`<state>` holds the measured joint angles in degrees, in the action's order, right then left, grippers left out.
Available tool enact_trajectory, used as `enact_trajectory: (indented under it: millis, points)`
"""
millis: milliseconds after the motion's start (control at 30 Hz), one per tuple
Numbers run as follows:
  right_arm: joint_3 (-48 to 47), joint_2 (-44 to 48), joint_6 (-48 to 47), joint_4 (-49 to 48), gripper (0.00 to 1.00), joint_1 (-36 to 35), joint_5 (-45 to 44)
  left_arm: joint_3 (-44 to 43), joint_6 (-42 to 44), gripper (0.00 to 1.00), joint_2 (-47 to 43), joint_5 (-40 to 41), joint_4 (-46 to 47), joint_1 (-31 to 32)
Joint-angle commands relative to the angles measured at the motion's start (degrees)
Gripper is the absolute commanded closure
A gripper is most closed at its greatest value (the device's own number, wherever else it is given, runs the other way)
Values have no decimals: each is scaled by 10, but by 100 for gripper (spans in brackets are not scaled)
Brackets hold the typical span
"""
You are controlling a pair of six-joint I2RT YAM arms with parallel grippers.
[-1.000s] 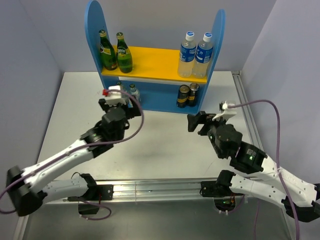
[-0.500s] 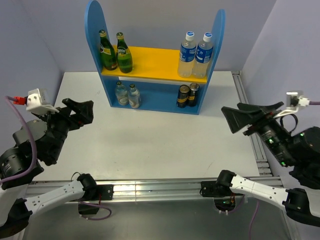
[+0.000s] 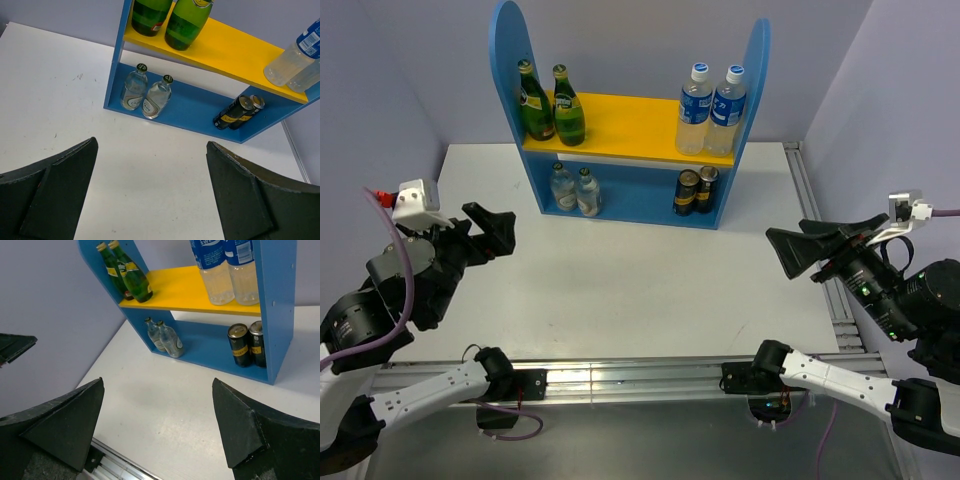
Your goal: Place and organize the beverage onto the shelf
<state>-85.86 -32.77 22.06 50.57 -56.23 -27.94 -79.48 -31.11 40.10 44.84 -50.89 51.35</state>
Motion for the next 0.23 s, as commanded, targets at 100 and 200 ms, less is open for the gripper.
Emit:
enact_trajectory:
  millis: [100, 200]
  points:
    - [-3, 2, -3, 0, 5, 2, -2, 2, 9, 4, 3, -2, 4, 1]
    - [-4, -4, -2, 4, 4, 2, -20, 3, 11, 4, 2, 2, 7, 1]
